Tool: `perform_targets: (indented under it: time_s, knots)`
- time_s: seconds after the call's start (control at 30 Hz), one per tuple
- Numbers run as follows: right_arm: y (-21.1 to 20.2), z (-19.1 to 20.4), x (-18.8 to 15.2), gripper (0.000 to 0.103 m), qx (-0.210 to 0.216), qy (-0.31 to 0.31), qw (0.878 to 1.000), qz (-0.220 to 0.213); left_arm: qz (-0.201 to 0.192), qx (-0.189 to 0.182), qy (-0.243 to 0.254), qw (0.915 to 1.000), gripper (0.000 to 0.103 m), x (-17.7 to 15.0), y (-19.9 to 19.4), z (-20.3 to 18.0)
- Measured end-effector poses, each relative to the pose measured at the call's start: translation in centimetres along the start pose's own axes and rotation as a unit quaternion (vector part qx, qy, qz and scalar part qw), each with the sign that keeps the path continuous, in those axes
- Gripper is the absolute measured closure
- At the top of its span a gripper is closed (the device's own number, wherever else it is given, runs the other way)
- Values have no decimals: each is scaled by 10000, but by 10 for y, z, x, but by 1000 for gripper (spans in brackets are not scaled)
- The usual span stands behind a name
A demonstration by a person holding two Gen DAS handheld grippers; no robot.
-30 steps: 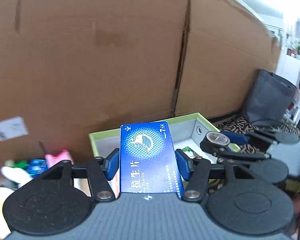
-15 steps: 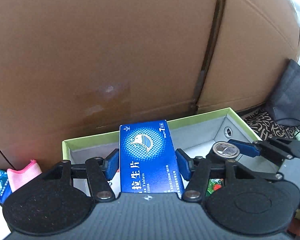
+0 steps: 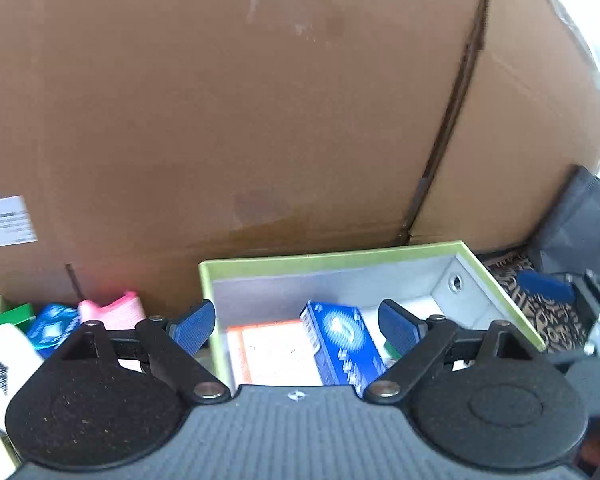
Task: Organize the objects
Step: 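Carry the blue box and black tape into the lime-green box, release both, then grasp the yellow medicine box with the left gripper while the right grasps the copper box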
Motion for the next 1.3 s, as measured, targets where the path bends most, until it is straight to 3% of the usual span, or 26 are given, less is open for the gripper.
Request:
perform_targets:
  time_s: [0.3,0.53,0.67,0.9,1.1,1.2,1.3]
  knots:
    - [-48,43,-1,0,262,-303,9992,-70,-152,-8,-459,9988,11,-40,-67,29]
    - [-77,74,-22,0,606,-304,9977,63,-230,381,-839,9955,11,-82,-116,58]
    - [-84,97,-53,0,959,-146,9949,288,-139,717,-976,9925,11,-124,-138,79]
    - [-84,146,-118,0,1548,301,9845,767,217,1102,-1638,9801,11,-180,-143,126]
    - [-87,179,-137,0,1752,183,9797,955,167,1631,-1826,9694,11,-182,-145,171]
    - [-82,192,-137,0,1817,150,9782,997,188,1662,-2040,9646,11,-176,-134,184]
    - [-79,202,-138,0,1895,222,9759,1063,356,1684,-1935,9659,11,-169,-110,185]
Point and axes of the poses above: each gripper's, at about its wrist camera, not at the fingertips, and y roughly the way its jaws point, z to its left, x to its top, the point moved 9 cm from there along y, roughly the way its jaws point, and after that the axes turned 10 degrees about y, right-handed, at the moved point
